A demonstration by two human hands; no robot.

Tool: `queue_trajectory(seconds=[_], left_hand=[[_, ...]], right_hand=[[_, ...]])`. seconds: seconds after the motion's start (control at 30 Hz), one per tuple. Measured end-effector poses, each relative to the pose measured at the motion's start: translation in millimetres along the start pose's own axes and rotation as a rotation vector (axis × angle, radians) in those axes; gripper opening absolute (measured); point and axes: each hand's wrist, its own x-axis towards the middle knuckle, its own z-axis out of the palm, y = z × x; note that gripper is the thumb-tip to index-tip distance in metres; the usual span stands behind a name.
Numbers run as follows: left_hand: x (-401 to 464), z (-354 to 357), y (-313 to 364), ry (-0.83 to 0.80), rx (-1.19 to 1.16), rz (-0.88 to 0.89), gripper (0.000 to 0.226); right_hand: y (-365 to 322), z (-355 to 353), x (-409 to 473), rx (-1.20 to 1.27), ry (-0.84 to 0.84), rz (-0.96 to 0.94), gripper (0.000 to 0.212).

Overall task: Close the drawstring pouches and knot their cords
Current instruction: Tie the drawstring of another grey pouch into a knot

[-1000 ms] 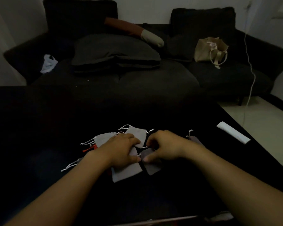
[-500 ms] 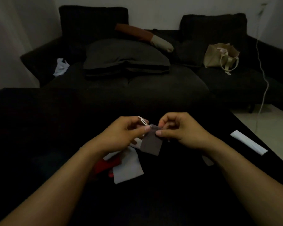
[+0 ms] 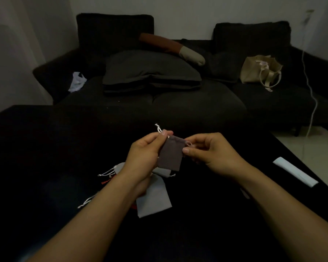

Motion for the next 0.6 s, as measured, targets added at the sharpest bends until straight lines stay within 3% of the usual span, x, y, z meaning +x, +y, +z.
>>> queue_trajectory(seconds=[0.17, 0.4, 0.5, 0.6], left_hand=[[3.6, -3.4, 2.9, 0.029, -0.210, -0.077, 0.016], [6.0, -7.0, 7.4, 0.078, -0.436, -0.219, 0.024], [3.6, -2.0, 7.0, 0.062, -0.461, -0.190, 0.023], [0.9, 0.5, 11.0, -0.017, -0.539, -0.178, 0.025]], right_hand=[[2.9, -0.6, 1.8, 0.112, 0.069, 0.092, 0.017], [-7.1, 12.6, 4.0, 0.859, 0.072, 0.220, 0.025], [-12.0, 14.0, 0.7, 1.038, -0.031, 0.213, 0.037], [-14.9, 12.4, -1.6, 1.149, -0.005, 0.184, 0.036]])
